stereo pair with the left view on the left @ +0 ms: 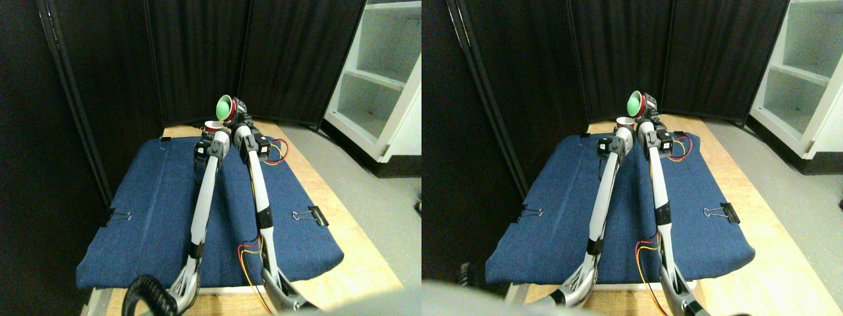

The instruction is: Pour (bimanual)

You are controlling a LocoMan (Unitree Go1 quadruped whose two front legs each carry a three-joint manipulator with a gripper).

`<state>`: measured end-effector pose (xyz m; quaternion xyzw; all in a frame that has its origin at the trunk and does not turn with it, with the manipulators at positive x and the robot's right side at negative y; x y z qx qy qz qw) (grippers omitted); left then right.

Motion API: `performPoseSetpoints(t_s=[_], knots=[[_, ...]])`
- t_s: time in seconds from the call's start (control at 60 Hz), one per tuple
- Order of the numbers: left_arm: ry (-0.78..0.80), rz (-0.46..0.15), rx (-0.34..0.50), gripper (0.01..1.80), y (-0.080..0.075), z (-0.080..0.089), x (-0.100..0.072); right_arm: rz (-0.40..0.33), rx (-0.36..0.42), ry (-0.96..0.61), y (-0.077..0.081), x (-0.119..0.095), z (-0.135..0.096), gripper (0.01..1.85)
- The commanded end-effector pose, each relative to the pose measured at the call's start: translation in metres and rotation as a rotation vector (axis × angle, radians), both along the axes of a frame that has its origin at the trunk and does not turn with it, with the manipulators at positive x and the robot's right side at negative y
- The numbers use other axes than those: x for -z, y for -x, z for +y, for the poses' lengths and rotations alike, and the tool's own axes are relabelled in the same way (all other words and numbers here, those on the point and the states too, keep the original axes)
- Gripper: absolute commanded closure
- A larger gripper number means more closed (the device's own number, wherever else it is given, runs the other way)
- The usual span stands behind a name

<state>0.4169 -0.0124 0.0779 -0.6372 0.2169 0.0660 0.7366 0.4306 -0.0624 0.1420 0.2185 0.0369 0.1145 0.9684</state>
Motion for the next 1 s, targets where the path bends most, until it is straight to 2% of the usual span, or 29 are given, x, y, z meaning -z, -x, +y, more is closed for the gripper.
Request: performPoseSetpoints(t_s=[0.017, 0.4, 0.417, 0.467, 0.65, 0.75, 1.0], knots=[[0.023, -0.035, 0.003, 1.48, -0.0004, -0.0044, -0.0075, -0.069, -0.024, 0.031, -0.0001, -0.0103, -0.0001, 1.53], [0.024, -0.031, 0.005, 1.48, 0.0002, -0.0028, -0.0071, -0.157, -0.08, 0.224, -0.0039, -0.008, -0.0019, 1.53], [0.025, -0.03, 0.005, 1.48, 0.0001, -0.0027, -0.0072, -0.184, -0.096, 0.243, -0.005, -0.0069, -0.0022, 1.53], [0.023, -0.03, 0.007, 1.48, -0.0002, -0.0024, -0.0071, -0.204, -0.107, 0.285, -0.0057, -0.006, -0.0026, 1.53], [0.023, -0.029, 0.005, 1.48, -0.0009, -0.0021, -0.0069, -0.22, -0.111, 0.377, -0.0056, -0.0046, -0.0024, 1.53], [0.023, -0.026, 0.012, 1.48, -0.0009, -0.0022, -0.0072, -0.257, -0.111, 0.431, -0.0066, -0.0043, -0.0026, 1.53], [0.02, -0.026, 0.009, 1.48, -0.002, -0.001, -0.0073, -0.23, -0.057, 0.444, -0.0063, -0.0055, 0.0002, 1.53]])
